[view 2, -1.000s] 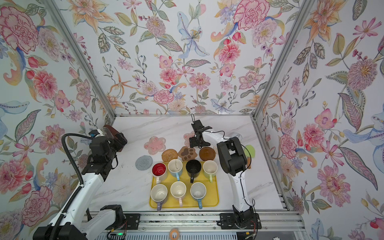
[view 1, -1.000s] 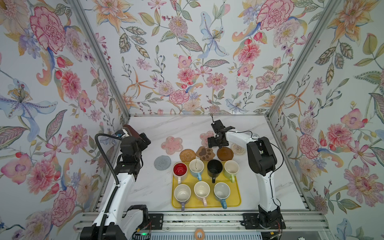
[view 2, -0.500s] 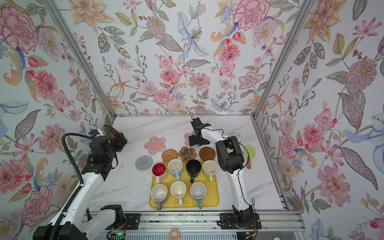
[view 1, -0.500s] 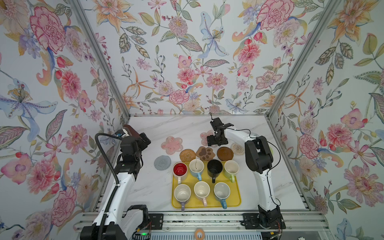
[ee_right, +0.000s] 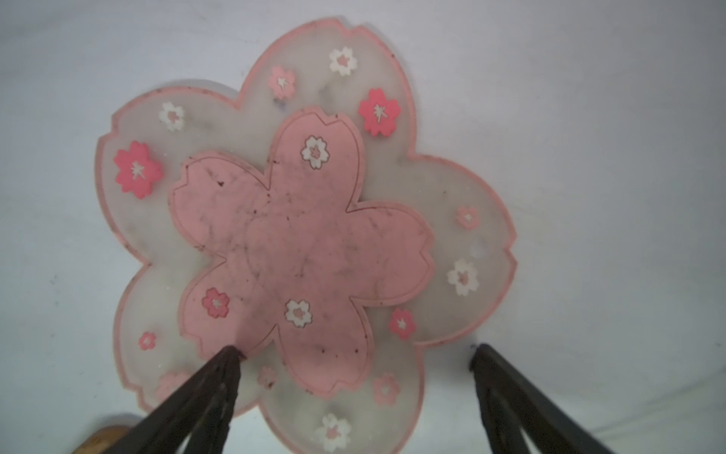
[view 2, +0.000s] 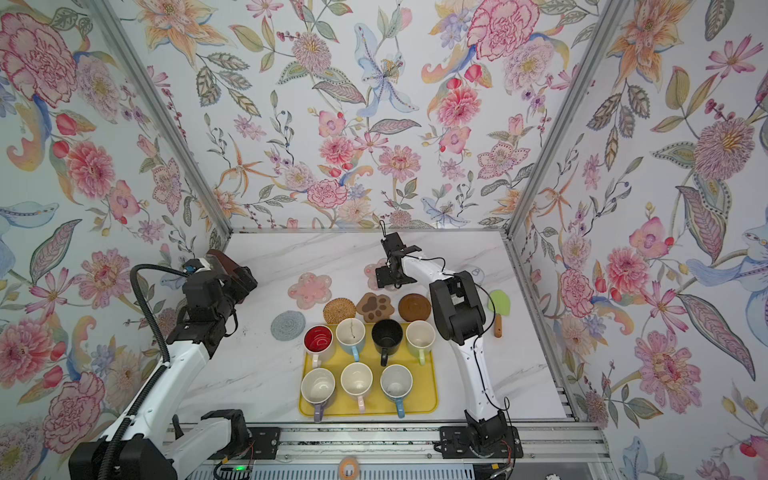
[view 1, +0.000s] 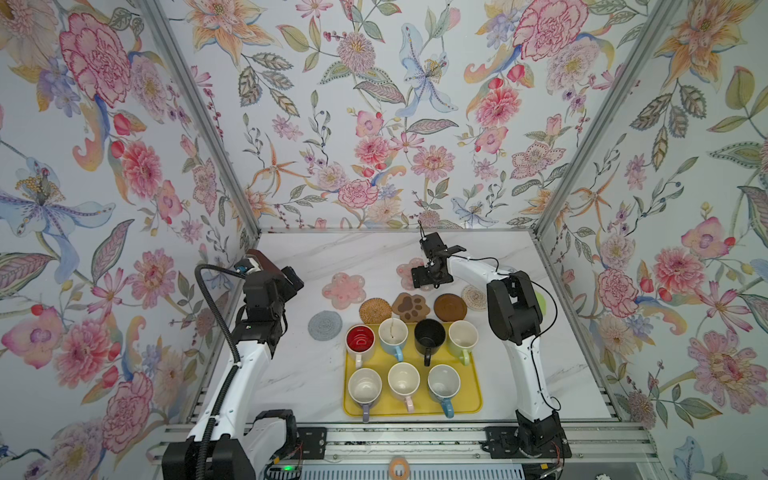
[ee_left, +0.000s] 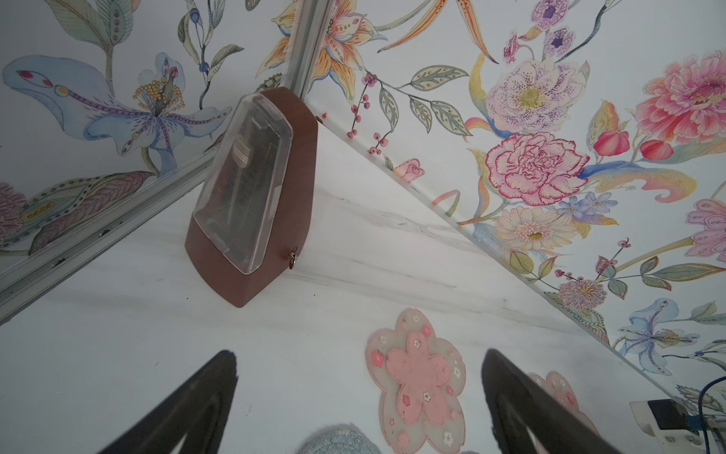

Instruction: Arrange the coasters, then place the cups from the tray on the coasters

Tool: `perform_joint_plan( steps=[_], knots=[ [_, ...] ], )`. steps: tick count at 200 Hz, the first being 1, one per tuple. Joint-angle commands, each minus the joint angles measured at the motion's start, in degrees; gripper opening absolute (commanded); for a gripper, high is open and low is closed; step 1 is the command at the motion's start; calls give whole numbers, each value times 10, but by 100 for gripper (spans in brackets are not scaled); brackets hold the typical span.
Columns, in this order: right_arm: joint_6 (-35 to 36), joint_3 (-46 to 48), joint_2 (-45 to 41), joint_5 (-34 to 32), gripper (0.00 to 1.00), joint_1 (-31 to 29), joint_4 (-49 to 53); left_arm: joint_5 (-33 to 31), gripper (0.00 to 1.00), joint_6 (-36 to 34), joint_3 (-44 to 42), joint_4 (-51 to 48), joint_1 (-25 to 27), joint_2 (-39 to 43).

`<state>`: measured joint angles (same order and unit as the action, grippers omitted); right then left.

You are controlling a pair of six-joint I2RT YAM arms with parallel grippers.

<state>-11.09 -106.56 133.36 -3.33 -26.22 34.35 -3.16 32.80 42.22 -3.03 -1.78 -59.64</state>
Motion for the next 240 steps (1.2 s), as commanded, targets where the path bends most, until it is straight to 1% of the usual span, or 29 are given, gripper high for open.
perform_joint_plan(
  steps=[1,39,56,92,117,146,189,213,240],
  knots=[
    [12,-13,37,2,93,3,-8,13,99,6,18,-11,-3,-3],
    [18,-45,45,9,93,4,-7,19,99,3,25,-24,-3,-13],
    [14,-64,53,12,93,3,-1,23,97,2,36,-42,-3,-23],
    [14,-89,70,13,93,3,8,63,94,-6,75,-84,-2,-64],
    [19,-97,72,14,93,3,8,84,93,-7,87,-98,-2,-91],
    [40,-102,74,17,94,4,8,102,93,1,83,-91,-1,-106],
    [92,-98,73,22,95,5,8,107,93,3,80,-87,-1,-111],
    [105,-104,75,23,95,5,8,113,93,3,81,-87,-1,-119],
    [102,-116,78,25,95,5,8,117,92,3,87,-94,3,-131]
  ],
)
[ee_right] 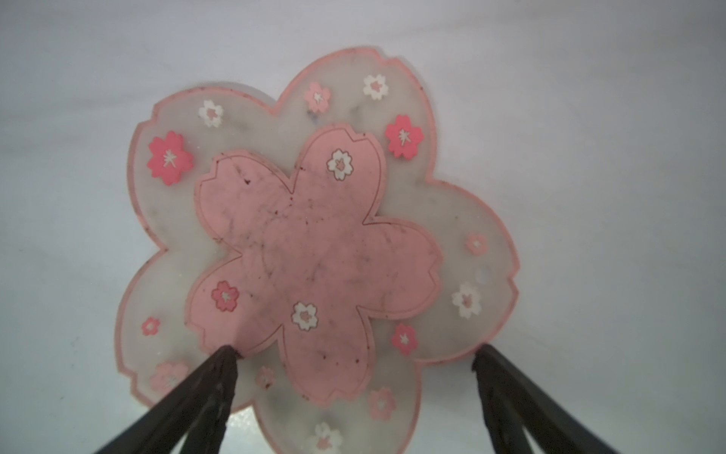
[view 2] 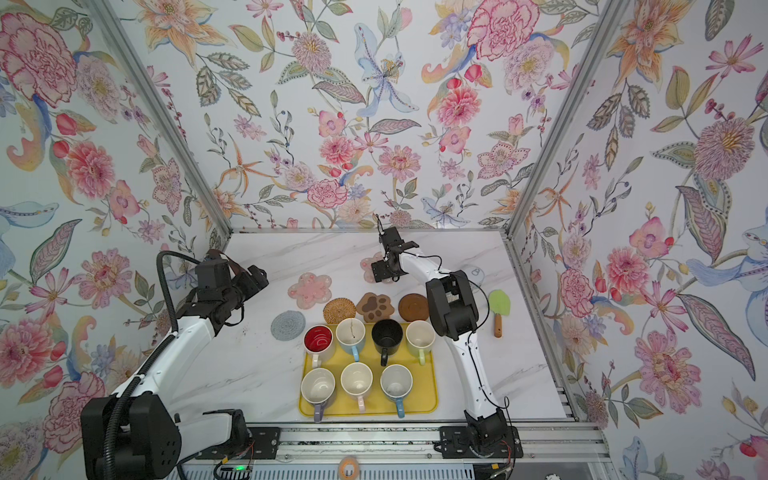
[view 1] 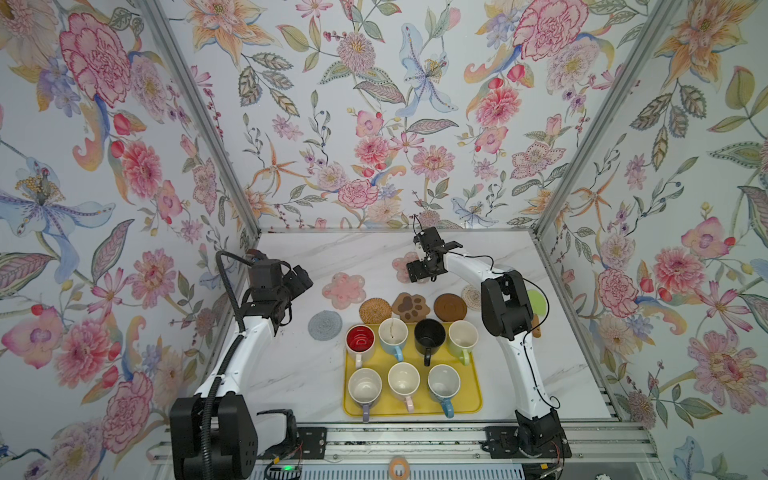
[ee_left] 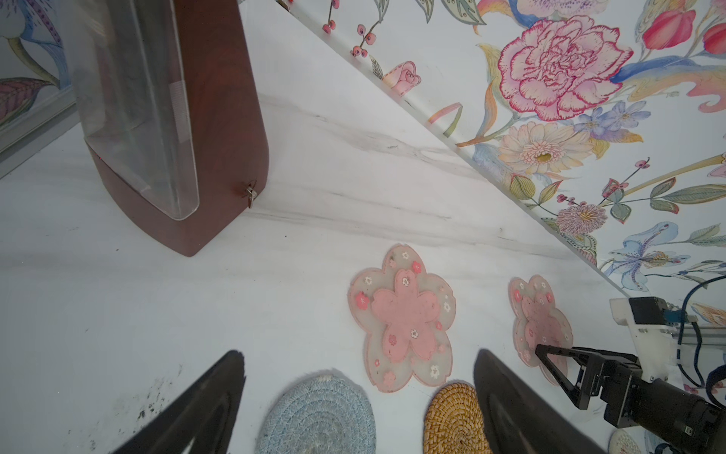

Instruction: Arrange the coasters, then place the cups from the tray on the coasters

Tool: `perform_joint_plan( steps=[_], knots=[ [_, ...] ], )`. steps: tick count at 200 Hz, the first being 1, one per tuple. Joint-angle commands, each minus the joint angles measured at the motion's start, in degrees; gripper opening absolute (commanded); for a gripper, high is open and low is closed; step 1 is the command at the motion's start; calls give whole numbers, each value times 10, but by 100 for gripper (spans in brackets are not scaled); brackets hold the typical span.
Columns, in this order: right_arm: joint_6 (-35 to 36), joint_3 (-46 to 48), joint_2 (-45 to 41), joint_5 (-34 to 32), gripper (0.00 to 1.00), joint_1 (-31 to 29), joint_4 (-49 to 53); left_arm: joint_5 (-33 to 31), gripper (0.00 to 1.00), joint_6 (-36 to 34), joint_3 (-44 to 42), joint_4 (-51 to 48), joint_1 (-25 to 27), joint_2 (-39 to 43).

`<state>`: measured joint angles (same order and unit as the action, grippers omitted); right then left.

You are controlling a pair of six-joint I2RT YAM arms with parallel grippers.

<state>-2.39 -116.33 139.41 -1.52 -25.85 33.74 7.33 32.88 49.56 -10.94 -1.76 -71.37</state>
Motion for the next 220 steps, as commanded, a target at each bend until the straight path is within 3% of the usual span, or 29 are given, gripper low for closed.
perform_joint_plan(
  steps=[1,89,151,183,220],
  knots=[
    [15,-19,18,6,95,1,14,12,92,2,13,-16,3,-14],
    [-19,-45,30,20,95,5,19,7,91,-2,37,-40,26,-38],
    [-48,-28,-78,-12,96,10,17,-20,90,7,66,-68,82,-84],
    [-75,70,-193,-11,97,17,-31,-50,89,19,96,-101,125,-128],
    [-118,280,-376,-20,99,29,-131,-46,86,46,108,-104,141,-177]
  ],
)
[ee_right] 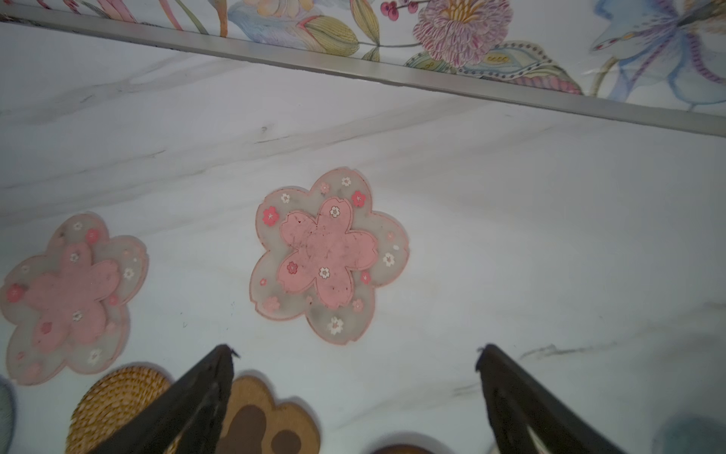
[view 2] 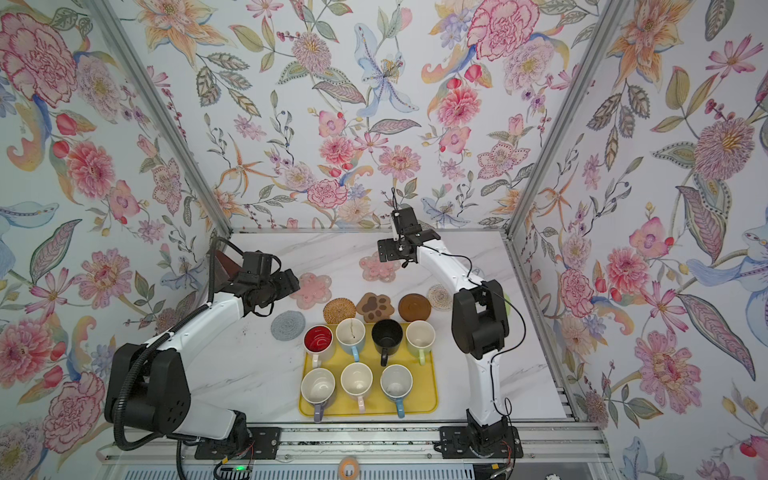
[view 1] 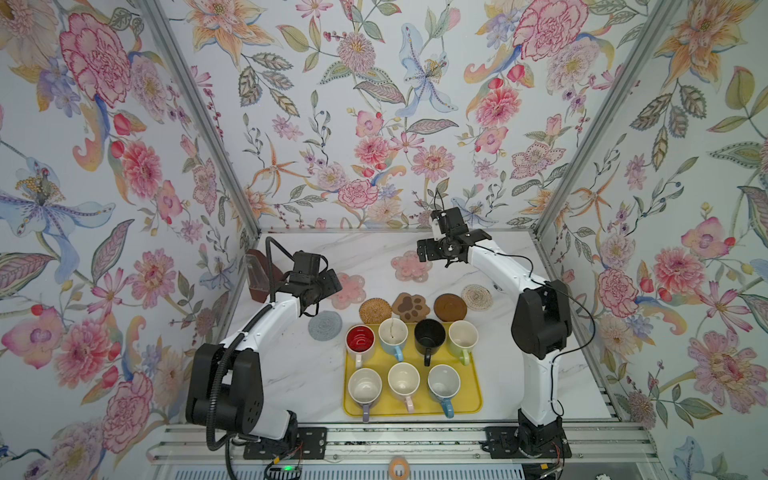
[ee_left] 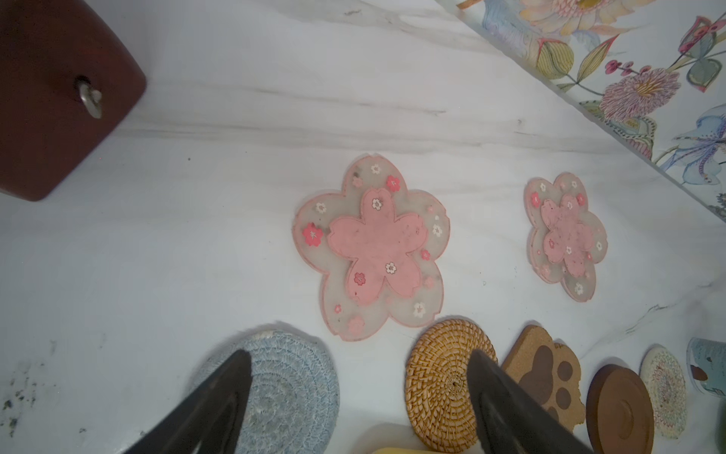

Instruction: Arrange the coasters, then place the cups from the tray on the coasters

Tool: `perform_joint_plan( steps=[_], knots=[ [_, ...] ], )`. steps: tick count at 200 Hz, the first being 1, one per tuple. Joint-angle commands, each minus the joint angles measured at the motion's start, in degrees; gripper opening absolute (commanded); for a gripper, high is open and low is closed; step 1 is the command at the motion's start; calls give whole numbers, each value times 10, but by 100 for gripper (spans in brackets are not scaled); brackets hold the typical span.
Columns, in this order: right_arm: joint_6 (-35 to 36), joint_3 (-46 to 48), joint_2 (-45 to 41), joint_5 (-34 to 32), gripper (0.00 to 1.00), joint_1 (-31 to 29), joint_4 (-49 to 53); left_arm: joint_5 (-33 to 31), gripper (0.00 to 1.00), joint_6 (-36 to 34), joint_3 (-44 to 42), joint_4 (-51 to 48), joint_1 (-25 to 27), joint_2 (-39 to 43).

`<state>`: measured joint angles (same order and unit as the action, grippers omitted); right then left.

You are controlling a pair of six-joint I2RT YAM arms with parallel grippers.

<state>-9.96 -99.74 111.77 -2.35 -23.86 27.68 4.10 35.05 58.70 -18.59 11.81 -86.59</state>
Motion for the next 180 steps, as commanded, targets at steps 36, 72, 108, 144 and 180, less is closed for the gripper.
perform_joint_plan(
  steps=[36,72,108,144,180],
  knots=[
    [-68,279,-247,-29,99,17,-134,-31,85,31,37,-26,20,-75],
    [-80,332,-305,-34,99,28,-123,-45,80,42,59,-33,24,-115],
    [-81,339,-320,-35,99,38,-121,-50,78,51,90,-35,25,-154],
    [-81,343,-320,-31,99,42,-122,-50,74,68,109,-38,30,-187],
    [-81,356,-326,-25,99,48,-122,-62,74,81,127,-62,41,-207]
  ],
)
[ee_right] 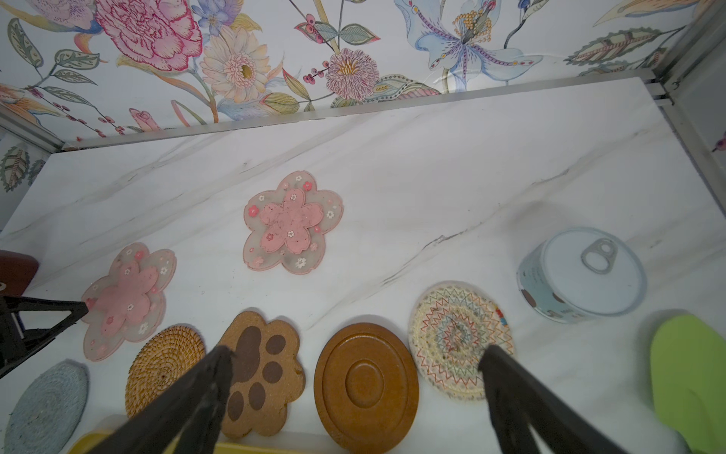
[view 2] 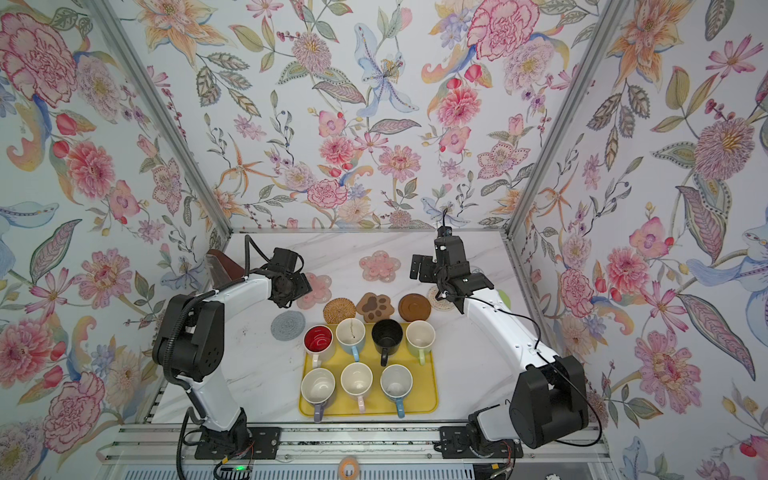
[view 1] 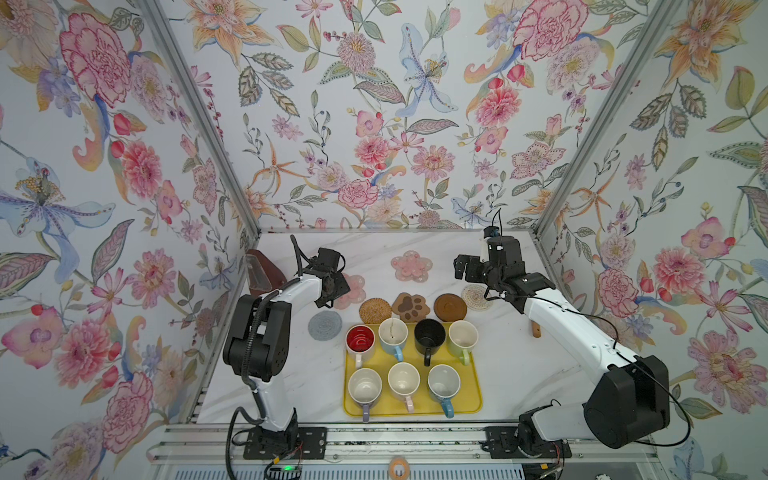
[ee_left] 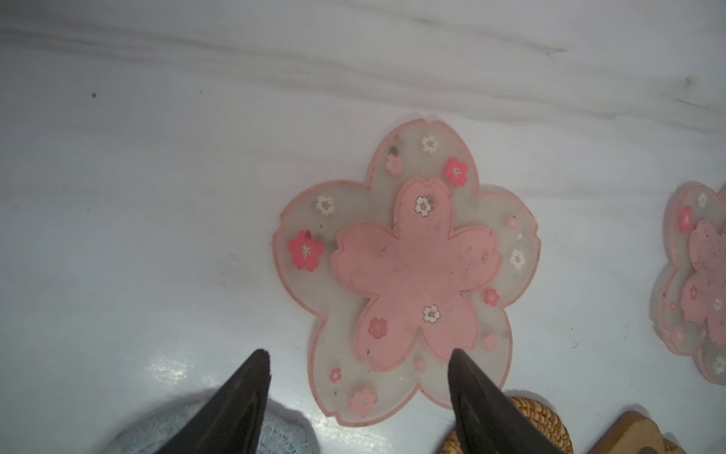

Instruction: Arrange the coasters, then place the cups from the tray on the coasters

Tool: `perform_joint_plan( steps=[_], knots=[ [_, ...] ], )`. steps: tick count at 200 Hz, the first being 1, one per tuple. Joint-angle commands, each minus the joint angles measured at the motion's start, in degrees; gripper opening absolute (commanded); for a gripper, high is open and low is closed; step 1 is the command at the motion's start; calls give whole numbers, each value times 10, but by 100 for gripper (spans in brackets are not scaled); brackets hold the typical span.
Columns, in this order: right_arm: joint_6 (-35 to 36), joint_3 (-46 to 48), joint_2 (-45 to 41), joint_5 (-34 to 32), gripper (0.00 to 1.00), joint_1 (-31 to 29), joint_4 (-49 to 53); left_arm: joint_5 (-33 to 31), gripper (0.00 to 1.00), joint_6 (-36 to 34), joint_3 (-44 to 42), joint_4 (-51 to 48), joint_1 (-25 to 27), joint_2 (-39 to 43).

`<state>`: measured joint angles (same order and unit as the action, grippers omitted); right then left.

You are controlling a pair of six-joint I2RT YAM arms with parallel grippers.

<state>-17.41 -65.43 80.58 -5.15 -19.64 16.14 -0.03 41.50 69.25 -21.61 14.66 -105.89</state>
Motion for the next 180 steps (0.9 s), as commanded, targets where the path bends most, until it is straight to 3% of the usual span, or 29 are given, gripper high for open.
perform_joint_plan(
  steps=[1,180],
  knots=[
    [-7,14,-14,4,99,6,-7,-21,74,17,21,-31,14,-15],
    [-8,29,-21,24,99,27,-10,-30,74,49,62,-47,28,-80]
  ],
)
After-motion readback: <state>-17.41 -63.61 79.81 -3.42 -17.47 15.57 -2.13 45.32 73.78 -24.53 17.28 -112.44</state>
